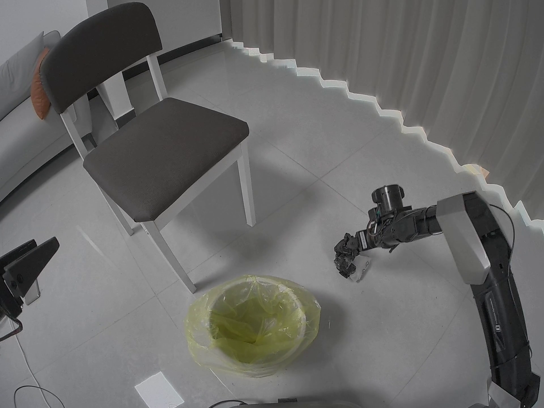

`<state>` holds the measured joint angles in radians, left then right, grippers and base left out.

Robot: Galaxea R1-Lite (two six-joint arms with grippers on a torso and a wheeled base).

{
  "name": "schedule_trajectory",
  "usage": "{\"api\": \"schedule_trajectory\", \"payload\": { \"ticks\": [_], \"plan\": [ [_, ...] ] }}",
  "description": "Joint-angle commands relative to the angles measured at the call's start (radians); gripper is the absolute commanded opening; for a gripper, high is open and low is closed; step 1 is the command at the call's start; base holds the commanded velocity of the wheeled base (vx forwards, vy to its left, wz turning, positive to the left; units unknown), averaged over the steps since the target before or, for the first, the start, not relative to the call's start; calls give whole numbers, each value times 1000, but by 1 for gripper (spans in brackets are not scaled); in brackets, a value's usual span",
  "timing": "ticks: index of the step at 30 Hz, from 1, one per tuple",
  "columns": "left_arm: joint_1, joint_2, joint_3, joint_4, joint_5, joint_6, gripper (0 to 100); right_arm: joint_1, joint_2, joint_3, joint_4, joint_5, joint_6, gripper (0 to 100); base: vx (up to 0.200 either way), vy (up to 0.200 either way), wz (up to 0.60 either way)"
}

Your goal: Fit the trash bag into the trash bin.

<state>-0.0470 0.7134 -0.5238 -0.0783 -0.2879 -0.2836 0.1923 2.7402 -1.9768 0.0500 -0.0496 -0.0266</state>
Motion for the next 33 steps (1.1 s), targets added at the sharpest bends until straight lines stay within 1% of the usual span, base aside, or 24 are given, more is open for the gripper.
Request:
{"api": "schedule_trajectory", "payload": {
  "ticks": [1, 5, 8, 10, 15, 19, 20, 22, 25, 33],
  "plan": [
    [6, 46, 28, -31, 1, -2, 100, -4, 141, -23, 8, 13, -4, 100, 0, 0, 0],
    [7, 35, 31, -31, 1, -2, 100, -7, 144, -23, -13, 14, 4, 100, 0, 0, 0],
    [6, 24, 31, -31, 1, -2, 100, -16, 125, -23, -121, 28, 8, 100, 0, 0, 0],
    [6, 28, 30, -31, 1, -2, 100, -25, 99, -23, -160, 31, 5, 100, 0, 0, 0],
    [1, 23, 44, -38, 1, 0, 100, -33, 81, -23, -168, 50, 5, 100, 0, 0, 0],
    [-2, 1, 50, -84, -4, 3, 100, -34, 67, -23, -170, 51, 7, 100, 0, 0, 0],
    [-4, -22, 65, -117, -16, 4, 100, -34, 50, -23, -171, 53, 7, 100, 0, 0, 0],
    [3, -23, 71, -112, -10, 17, 100, -34, 42, -23, -173, 53, 7, 100, 0, 0, 0],
    [4, -9, 87, -110, -4, 41, 100, -34, 38, -23, -188, 54, 7, 100, 0, 200, 0],
    [-1, 8, 79, -118, -8, 47, 100, -40, 6, -23, -217, 59, 5, 100, 200, 200, 0]
  ]
}}
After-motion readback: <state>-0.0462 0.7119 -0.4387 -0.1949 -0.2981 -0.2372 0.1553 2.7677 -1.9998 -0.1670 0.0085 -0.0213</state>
